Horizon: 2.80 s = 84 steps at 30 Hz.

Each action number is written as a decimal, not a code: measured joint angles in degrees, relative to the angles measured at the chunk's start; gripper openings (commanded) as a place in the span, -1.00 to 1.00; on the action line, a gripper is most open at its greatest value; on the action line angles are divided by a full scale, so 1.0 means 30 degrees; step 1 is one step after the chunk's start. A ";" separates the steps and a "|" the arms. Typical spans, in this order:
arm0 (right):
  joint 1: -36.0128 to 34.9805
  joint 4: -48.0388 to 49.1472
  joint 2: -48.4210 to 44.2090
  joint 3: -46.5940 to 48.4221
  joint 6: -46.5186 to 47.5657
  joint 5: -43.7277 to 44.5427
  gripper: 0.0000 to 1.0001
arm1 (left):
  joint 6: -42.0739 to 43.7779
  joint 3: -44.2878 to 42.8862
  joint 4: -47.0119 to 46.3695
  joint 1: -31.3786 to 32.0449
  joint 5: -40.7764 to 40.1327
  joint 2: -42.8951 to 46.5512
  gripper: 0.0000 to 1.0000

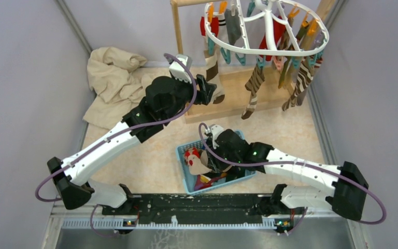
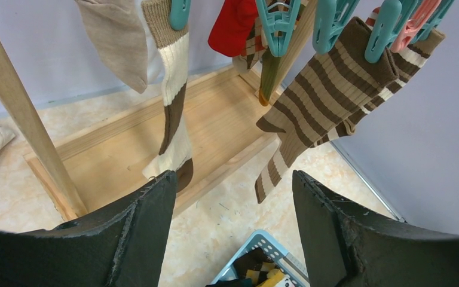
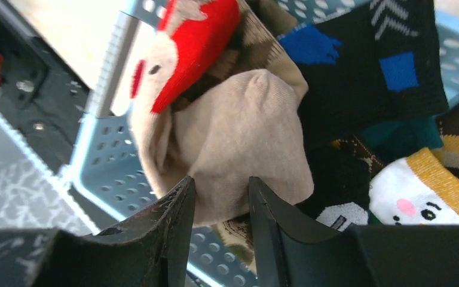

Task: Remove the socks clipped to the hanger
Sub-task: Place the sock in the bin, then move the bin to the center of the board, then reset both arms

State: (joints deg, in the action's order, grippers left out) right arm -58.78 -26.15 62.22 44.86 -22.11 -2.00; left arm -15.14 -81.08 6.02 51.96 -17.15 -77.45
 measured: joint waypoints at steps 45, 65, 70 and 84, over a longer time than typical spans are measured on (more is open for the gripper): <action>0.2317 0.3920 -0.1260 -0.2062 0.0313 0.2688 0.97 | 0.0240 0.1727 0.0627 -0.0568 -0.0342 0.1829 0.97; 0.2550 0.0109 -0.8233 -0.2310 0.0335 0.7643 0.97 | 0.0270 0.6164 0.1574 -0.1989 -0.2091 0.6288 0.98; 0.2747 0.0393 -0.7308 -0.2288 0.0517 0.7919 0.97 | 0.0226 0.6411 0.1734 -0.2302 -0.2011 0.6477 0.98; 1.2823 0.6513 -0.2878 -0.2149 0.1144 0.4991 0.97 | 0.0525 0.8029 0.0495 -0.7206 -0.0095 0.2579 0.98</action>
State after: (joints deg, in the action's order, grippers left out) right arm -20.32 -6.61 53.58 38.41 -18.68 12.97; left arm -13.56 -56.99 7.51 30.35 -17.43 -69.71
